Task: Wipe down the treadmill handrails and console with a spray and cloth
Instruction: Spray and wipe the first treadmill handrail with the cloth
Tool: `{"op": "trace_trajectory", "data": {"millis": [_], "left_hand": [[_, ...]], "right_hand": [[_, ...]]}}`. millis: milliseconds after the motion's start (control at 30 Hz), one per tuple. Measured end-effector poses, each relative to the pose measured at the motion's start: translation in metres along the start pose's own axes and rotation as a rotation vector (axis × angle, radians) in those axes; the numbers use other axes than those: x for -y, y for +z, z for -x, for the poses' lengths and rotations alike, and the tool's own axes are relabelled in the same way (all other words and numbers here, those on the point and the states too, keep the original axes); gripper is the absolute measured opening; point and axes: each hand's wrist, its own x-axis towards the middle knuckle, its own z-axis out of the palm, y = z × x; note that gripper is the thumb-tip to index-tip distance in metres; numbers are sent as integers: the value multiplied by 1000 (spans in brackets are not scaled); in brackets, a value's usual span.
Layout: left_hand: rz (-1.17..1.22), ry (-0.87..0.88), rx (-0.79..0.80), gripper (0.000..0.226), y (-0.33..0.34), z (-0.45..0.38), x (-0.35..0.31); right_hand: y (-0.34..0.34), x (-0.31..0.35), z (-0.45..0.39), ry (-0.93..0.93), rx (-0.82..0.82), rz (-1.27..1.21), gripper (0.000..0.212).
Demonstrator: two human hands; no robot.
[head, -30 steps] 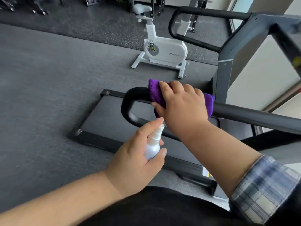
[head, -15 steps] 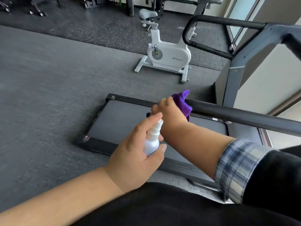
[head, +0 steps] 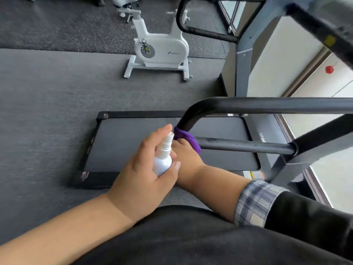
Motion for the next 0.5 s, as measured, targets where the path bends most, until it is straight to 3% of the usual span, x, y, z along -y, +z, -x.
{"op": "trace_trajectory", "data": {"millis": [67, 133, 333, 500], "left_hand": [[18, 11, 29, 68, 4, -4, 2], [40, 30, 60, 68, 10, -8, 4], [42, 60, 195, 68, 37, -19, 1], [-15, -15, 402, 68, 70, -31, -6]], "right_hand": [[-4, -3, 25, 124, -15, -147, 41], [-7, -12, 51, 252, -142, -392, 50], [-2, -32, 117, 734, -424, -1135, 22], [-7, -50, 154, 913, -593, -1235, 25]]}}
